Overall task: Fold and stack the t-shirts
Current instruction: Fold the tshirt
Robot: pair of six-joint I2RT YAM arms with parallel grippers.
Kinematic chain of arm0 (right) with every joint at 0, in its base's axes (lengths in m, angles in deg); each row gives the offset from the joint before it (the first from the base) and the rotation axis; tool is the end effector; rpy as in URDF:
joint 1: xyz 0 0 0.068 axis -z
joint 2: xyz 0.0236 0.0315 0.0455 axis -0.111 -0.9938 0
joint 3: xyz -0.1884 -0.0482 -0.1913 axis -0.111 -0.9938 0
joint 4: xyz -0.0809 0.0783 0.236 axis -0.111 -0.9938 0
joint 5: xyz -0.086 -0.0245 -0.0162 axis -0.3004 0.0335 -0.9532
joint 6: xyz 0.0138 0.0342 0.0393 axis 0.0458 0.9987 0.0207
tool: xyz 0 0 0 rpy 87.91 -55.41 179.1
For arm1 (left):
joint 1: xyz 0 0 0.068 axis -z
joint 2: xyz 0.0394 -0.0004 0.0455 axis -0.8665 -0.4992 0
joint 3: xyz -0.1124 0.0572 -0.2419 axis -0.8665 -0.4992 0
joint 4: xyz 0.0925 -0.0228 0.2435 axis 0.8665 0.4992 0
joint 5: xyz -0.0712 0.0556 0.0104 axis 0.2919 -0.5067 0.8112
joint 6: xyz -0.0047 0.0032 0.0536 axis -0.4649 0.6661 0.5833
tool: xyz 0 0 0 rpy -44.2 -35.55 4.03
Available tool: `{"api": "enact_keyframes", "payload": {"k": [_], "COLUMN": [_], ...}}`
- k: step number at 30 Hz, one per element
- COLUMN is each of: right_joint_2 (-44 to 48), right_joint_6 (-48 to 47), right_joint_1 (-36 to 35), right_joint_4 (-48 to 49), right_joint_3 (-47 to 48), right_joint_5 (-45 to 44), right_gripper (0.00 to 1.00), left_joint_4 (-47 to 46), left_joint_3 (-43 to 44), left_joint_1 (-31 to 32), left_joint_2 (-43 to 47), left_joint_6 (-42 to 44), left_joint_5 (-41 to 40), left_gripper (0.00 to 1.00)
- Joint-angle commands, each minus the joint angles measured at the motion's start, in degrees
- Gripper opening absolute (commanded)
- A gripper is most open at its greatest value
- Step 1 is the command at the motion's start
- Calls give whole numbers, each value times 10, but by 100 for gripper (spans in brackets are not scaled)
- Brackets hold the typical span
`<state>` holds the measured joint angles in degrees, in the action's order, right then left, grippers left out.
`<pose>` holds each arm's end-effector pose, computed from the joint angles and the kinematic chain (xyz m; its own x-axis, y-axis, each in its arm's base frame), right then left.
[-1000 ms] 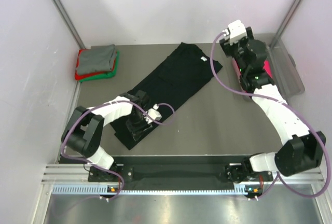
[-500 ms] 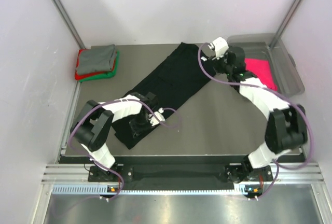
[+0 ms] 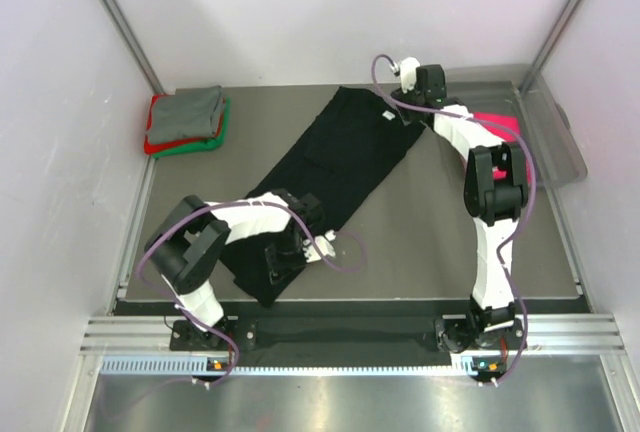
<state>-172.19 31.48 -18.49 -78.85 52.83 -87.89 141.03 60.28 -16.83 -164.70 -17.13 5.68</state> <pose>0.5012 0.1065 0.2256 -0.4702 -0.4614 -0.7523 -0.3744 0.8763 -0.3034 0.1826 -0.1799 0.1432 -0.2925 0.9524 0.0858 0.9215 0.3047 -0.2407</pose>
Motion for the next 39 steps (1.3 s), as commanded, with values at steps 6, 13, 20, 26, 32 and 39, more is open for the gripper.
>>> {"api": "enact_keyframes", "payload": {"k": [6,13,20,26,32,39], "right_joint_2": [-76,-124,-181,-232,-265,-274], "right_joint_6": [29,35,32,55,53,21], "right_joint_1": [4,10,14,19,23,13], "right_joint_4": [-80,-99,-163,-210,-232,-191], "right_joint_3": [102,139,224,286,338,384], "right_joint_5": [-4,-7,3,33,46,36], "right_gripper": [59,59,36,15,0,0], "left_joint_4": [37,39,41,38,39,55], "left_joint_3": [64,114,133,162,182,281], "left_joint_1": [74,109,112,114,115,138], "left_joint_2": [-61,-102,-104,-95,-102,-161], "left_joint_6": [22,25,25,24,21,20], "left_joint_5": [156,163,167,167,185,217], "left_gripper": [0,0,0,0,0,0]}}
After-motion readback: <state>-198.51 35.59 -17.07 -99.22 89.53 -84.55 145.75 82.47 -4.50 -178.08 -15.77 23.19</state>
